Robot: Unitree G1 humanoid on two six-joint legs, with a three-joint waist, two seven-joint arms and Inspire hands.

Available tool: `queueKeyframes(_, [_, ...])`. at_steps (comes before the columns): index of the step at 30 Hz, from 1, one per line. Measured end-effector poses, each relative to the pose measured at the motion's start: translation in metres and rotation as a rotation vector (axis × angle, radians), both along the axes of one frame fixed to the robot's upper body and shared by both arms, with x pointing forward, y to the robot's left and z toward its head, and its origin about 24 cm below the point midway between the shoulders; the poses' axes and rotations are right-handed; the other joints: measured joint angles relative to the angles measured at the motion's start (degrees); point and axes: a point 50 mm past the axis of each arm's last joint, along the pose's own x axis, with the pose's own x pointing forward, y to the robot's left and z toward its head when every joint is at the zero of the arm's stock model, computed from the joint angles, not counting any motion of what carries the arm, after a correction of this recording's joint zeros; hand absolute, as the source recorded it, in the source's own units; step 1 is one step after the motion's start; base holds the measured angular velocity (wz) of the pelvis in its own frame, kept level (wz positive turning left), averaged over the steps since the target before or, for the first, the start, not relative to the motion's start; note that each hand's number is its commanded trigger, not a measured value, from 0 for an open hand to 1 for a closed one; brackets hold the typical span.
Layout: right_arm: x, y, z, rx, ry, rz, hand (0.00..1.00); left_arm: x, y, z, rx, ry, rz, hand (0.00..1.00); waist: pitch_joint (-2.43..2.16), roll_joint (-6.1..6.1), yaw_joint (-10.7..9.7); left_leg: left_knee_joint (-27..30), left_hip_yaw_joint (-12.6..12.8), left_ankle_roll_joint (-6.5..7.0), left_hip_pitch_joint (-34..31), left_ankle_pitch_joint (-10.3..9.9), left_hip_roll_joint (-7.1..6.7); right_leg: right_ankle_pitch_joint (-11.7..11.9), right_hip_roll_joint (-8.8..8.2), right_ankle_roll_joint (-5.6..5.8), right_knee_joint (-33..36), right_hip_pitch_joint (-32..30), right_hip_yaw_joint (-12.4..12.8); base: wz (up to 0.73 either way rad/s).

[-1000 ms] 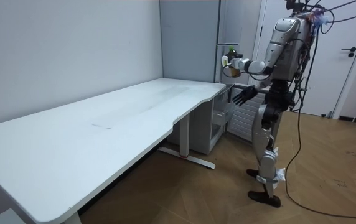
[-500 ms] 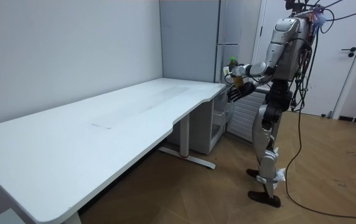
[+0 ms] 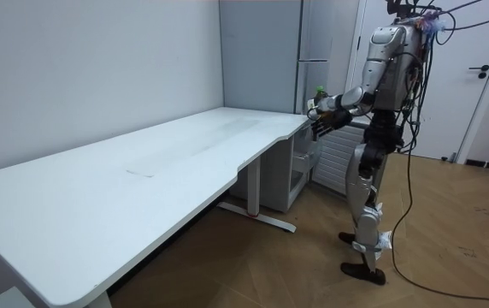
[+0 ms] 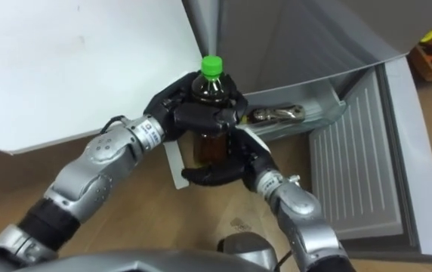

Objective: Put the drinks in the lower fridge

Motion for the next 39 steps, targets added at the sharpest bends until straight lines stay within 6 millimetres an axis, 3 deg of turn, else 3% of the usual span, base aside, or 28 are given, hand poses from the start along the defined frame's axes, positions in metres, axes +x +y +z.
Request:
queueKeyframes(5, [-0.005, 0.005, 0.000, 0.071, 0.018, 0.054, 0.00, -0.005, 0.005, -0.011, 0.058, 0.009, -0.022, 1.00, -0.12, -0.35, 0.30, 0.04, 0.61, 0.00, -0.12, 0.00, -0.01, 0.02, 0.06, -0.02, 0.31, -0.40, -0.14, -0.03])
queueKeyframes(14, [-0.023, -0.007, -0.004, 0.107, 0.073, 0.160, 0.00, -0.012, 0.016, -0.019, 0.161, 0.000, -0.085, 1.00, -0.60, -1.80, 1.88, 1.31, 0.74, 0.00, -1.28, -0.01, 0.12, 0.03, -0.20, -0.05, 1.28, -1.43, -0.21, -0.02])
queueKeyframes(18, [-0.026, -0.012, -0.002, 0.116, 0.080, 0.187, 0.00, -0.012, 0.017, -0.020, 0.165, 0.001, -0.089, 1.00, -0.56, -2.02, 2.91, 1.26, 0.13, 0.31, -1.13, -0.25, 0.12, 0.04, -0.21, -0.06, 1.86, -1.49, -0.53, 0.03])
queueKeyframes(19, [-0.027, -0.012, -0.002, 0.116, 0.083, 0.189, 0.20, -0.013, 0.017, -0.021, 0.166, 0.004, -0.090, 1.00, -0.55, -2.08, 3.05, 1.20, 0.09, 0.38, -1.10, -0.32, 0.14, 0.04, -0.18, -0.07, 1.86, -1.46, -0.59, 0.08])
queueKeyframes(21, [-0.029, -0.012, -0.005, 0.115, 0.112, 0.196, 0.96, -0.015, 0.017, -0.026, 0.171, 0.020, -0.093, 1.00, -0.47, -2.51, 3.36, 1.21, 0.02, 0.49, -1.07, -0.44, 0.18, 0.09, -0.17, -0.13, 2.00, -1.23, -0.73, 0.04])
queueKeyframes(22, [-0.029, -0.012, -0.005, 0.116, 0.117, 0.198, 1.00, -0.015, 0.018, -0.027, 0.172, 0.023, -0.094, 1.00, -0.47, -2.59, 3.48, 1.23, 0.01, 0.49, -1.09, -0.44, 0.18, 0.13, -0.17, -0.14, 2.05, -1.24, -0.72, 0.00])
queueKeyframes(30, [-0.028, -0.023, -0.015, 0.054, 0.163, 0.114, 1.00, -0.023, 0.011, -0.030, 0.147, 0.038, -0.177, 1.00, -0.44, -2.62, 4.84, 1.24, 0.01, 0.53, -1.15, -0.49, 0.20, 0.32, -0.16, -0.16, 2.05, -1.25, -0.82, 0.00])
queueKeyframes(39, [-0.029, -0.023, -0.016, 0.041, 0.170, 0.107, 1.00, -0.025, 0.007, -0.031, 0.120, 0.055, -0.196, 1.00, -0.33, -2.50, 4.54, 1.03, 0.05, 0.57, -1.16, -0.68, 0.24, 0.31, -0.11, -0.15, 1.89, -1.27, -0.87, 0.00])
